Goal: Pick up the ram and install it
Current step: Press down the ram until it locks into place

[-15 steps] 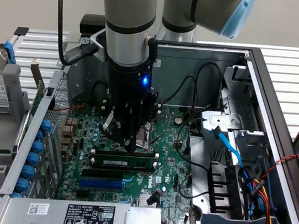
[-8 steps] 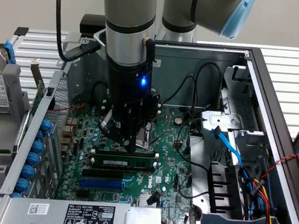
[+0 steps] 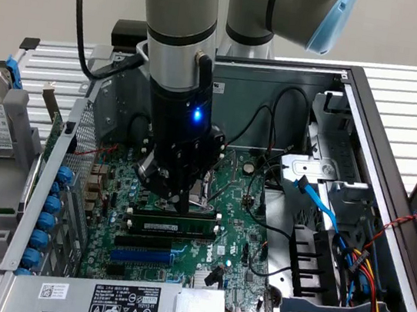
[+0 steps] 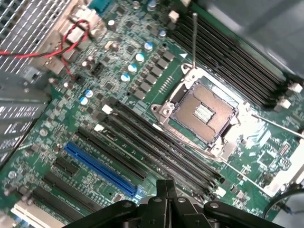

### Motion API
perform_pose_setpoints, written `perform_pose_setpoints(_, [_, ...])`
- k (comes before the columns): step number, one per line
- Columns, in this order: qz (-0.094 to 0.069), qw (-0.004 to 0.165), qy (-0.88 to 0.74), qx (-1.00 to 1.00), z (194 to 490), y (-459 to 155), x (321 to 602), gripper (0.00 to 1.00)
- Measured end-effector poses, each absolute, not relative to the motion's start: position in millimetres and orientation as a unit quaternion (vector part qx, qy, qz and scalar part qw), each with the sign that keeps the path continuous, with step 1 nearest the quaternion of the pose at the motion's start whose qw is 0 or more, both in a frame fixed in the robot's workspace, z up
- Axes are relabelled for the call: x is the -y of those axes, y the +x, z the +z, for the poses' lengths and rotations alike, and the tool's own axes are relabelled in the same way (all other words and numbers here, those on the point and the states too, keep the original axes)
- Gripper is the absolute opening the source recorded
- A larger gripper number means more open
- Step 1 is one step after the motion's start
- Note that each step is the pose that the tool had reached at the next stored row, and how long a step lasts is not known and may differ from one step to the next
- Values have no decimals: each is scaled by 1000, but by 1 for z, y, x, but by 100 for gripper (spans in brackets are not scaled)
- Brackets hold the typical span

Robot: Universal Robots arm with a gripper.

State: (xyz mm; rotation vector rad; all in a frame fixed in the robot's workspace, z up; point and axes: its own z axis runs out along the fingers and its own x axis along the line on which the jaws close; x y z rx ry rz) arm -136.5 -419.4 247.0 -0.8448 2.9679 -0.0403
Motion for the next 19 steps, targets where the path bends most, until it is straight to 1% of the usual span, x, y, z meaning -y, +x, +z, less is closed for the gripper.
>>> perform_pose_setpoints(19, [-17,26,-145,-989,248,-136,419,10])
